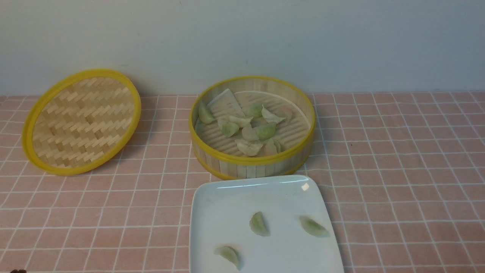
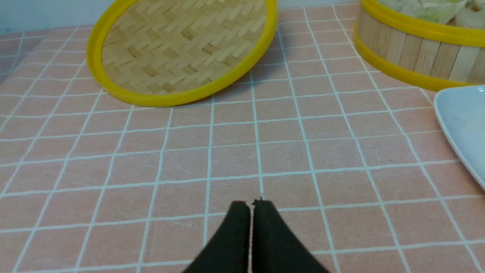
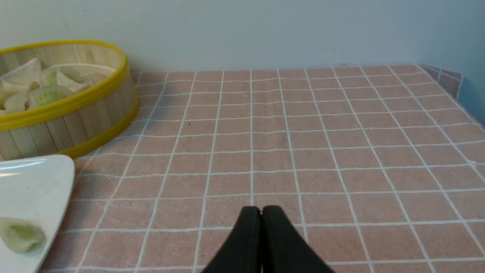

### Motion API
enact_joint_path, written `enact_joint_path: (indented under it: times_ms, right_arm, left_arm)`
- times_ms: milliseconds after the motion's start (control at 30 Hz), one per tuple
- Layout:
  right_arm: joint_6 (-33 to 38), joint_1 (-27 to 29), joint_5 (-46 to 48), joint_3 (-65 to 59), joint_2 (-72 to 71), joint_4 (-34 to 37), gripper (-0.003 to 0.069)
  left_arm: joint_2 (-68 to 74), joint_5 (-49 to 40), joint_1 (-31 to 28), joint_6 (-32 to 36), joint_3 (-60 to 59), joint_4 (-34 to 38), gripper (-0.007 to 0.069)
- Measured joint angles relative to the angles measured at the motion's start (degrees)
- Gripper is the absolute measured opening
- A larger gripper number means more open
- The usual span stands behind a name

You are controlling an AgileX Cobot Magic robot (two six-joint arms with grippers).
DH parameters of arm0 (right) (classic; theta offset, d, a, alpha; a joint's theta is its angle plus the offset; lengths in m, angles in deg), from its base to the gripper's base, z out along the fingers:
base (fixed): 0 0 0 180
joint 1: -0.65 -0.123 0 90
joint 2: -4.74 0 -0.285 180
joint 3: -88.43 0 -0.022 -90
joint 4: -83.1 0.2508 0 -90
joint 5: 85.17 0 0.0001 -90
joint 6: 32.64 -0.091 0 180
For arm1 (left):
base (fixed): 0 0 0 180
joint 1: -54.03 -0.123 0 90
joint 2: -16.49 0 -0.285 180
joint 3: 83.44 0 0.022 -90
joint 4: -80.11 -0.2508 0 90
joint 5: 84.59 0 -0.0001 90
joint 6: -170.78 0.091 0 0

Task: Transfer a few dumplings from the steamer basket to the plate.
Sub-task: Use the left arm to grab a dumpling from the steamer

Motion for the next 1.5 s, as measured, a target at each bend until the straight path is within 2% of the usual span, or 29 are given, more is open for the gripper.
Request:
enact_joint_path:
  times_ms: [600, 700, 767, 867, 933, 1000, 1067, 1133, 1200, 1333, 1400, 1500]
  right_arm:
    - [0.00, 0.00, 0.00, 0.00, 0.00, 0.00, -0.0014]
    - [0.00, 0.00, 0.00, 0.00, 0.00, 0.00, -0.0014]
    - [0.00, 0.00, 0.00, 0.00, 0.00, 0.00, -0.0014]
    - [0.00, 0.00, 0.00, 0.00, 0.00, 0.00, -0.0014]
    - [0.00, 0.00, 0.00, 0.00, 0.00, 0.00, -0.0014]
    - [0.00, 0.00, 0.00, 0.00, 0.00, 0.00, -0.0014]
    - [0.00, 0.00, 0.00, 0.00, 0.00, 0.00, -0.0014]
    - [0.00, 0.00, 0.05, 0.00, 0.00, 0.00, -0.0014]
    - [0.00, 0.00, 0.05, 0.00, 0.00, 0.00, -0.0014]
    - [0.00, 0.00, 0.05, 0.00, 0.00, 0.00, -0.0014]
    - [0.04, 0.00, 0.05, 0.00, 0.00, 0.00, -0.0014]
    - [0.04, 0.00, 0.05, 0.00, 0.00, 0.00, -0.0014]
  left_arm:
    - [0.00, 0.12, 0.00, -0.06, -0.01, -0.27, -0.0006]
    - [0.00, 1.90, 0.00, -1.97, -0.12, 2.54, -0.0006]
    - [0.00, 7.16, 0.00, -6.35, -0.24, 9.42, -0.0006]
    - [0.00, 13.08, 0.00, -7.88, -0.24, 14.56, -0.0006]
    - [0.00, 24.08, 0.00, -8.99, -0.24, 19.96, -0.0006]
    - [0.00, 33.97, 0.00, -9.76, -0.18, 22.21, -0.0006]
    - [0.05, 38.48, 0.00, -10.69, 1.77, 23.69, -0.0006]
    - [1.67, 35.36, 0.00, -11.72, 8.10, 23.96, -0.0006]
    - [7.08, 25.40, 0.00, -11.87, 17.67, 22.76, -0.0006]
    - [23.79, -0.36, 0.00, -9.64, 37.10, 19.94, -0.0006]
    - [35.80, -15.45, 0.00, -4.24, 48.77, 20.08, -0.0006]
    - [51.69, -29.66, 0.00, 4.44, 59.29, 22.61, -0.0006]
